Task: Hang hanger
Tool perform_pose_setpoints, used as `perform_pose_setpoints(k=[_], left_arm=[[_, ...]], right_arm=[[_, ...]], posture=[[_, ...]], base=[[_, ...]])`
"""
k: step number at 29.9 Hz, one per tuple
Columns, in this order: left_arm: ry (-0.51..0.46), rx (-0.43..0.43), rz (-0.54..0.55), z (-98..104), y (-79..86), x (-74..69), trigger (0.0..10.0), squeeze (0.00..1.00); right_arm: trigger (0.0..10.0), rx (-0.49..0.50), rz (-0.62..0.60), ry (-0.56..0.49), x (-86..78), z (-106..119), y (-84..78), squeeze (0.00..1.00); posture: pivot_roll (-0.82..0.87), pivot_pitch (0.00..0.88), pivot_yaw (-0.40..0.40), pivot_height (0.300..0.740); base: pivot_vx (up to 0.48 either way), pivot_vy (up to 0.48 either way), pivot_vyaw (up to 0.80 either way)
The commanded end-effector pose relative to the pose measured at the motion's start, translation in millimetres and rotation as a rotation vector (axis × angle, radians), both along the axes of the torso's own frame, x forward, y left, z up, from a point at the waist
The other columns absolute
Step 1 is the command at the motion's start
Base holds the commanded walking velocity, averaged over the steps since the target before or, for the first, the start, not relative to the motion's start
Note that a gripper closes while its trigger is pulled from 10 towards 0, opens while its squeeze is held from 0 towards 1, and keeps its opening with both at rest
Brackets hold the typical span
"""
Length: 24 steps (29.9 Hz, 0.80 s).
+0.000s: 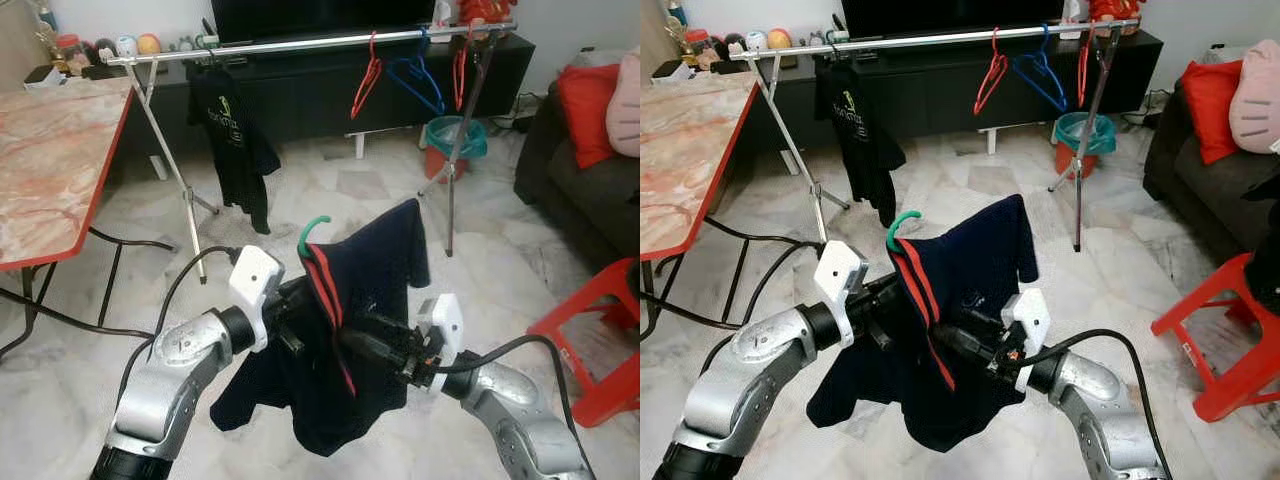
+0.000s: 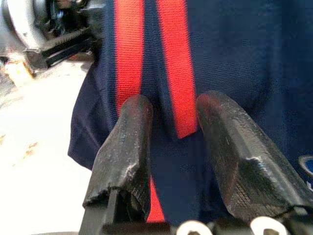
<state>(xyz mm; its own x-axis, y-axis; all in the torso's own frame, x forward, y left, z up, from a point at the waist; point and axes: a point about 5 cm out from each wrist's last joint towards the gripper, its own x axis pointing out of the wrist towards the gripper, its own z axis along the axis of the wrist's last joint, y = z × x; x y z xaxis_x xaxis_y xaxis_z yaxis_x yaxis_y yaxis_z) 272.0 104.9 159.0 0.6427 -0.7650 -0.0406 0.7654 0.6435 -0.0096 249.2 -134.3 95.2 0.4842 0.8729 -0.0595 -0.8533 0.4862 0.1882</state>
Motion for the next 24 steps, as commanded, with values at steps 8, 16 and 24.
perform_pose_setpoints(k=[8,16,24], left_arm=[[-0.047,-0.04,-0.04,19,-9.1,-2.4,10.0,0.0],[-0.042,-0.059,-0.047,21,-13.3,-3.4,10.0,0.0],[-0.032,-0.071,-0.069,23,-16.5,-5.4,10.0,0.0]], right_arm=[[10.0,-0.085,-0.031,-0.026,3.2,-5,1.2,0.0],[10.0,-0.079,-0.085,-0.044,10.5,-4,0.6,0.0],[10.0,-0.116,-0.116,-0.07,12.3,-7,1.3,0.0]], posture=[[-0.07,0.016,0.019,0.74],[-0.07,0.017,0.014,0.74],[-0.07,0.017,0.017,0.74]], base=[[0.0,0.0,0.0],[0.0,0.0,0.0],[0.0,0.0,0.0]])
